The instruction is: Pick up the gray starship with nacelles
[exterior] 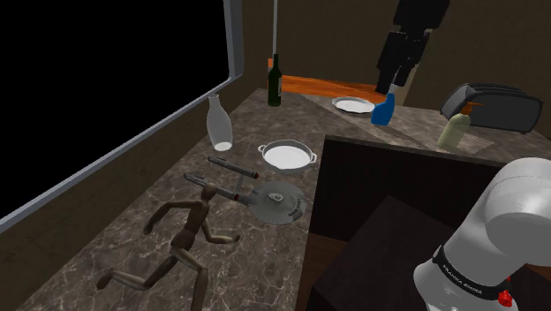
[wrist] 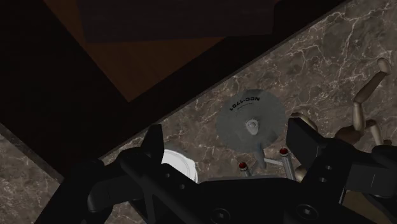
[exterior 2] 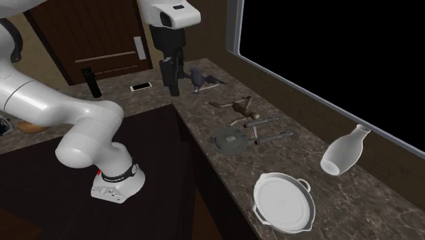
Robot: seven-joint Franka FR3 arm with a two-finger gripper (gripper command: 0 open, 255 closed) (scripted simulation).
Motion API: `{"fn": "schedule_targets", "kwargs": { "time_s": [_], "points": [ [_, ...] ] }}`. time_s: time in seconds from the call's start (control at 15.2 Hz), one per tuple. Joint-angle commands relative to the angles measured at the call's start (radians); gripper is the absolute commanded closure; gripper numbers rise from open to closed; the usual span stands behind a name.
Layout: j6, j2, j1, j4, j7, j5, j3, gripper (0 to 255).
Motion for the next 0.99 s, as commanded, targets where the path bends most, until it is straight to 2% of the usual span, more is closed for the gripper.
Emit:
{"fn": "schedule_targets", "kwargs": {
  "time_s": [0.0, 0.46, 0.92],
  "points": [
    [0.000, 0.000, 0.000, 0.000, 0.000, 0.000, 0.000, 0],
    [0.261, 0.115, 0.013, -0.122, -0.016, 0.023, 0.029, 0],
    [0.522, 0.299, 0.024, -0.172, -0.032, 0.041, 0.062, 0]
  ]
}}
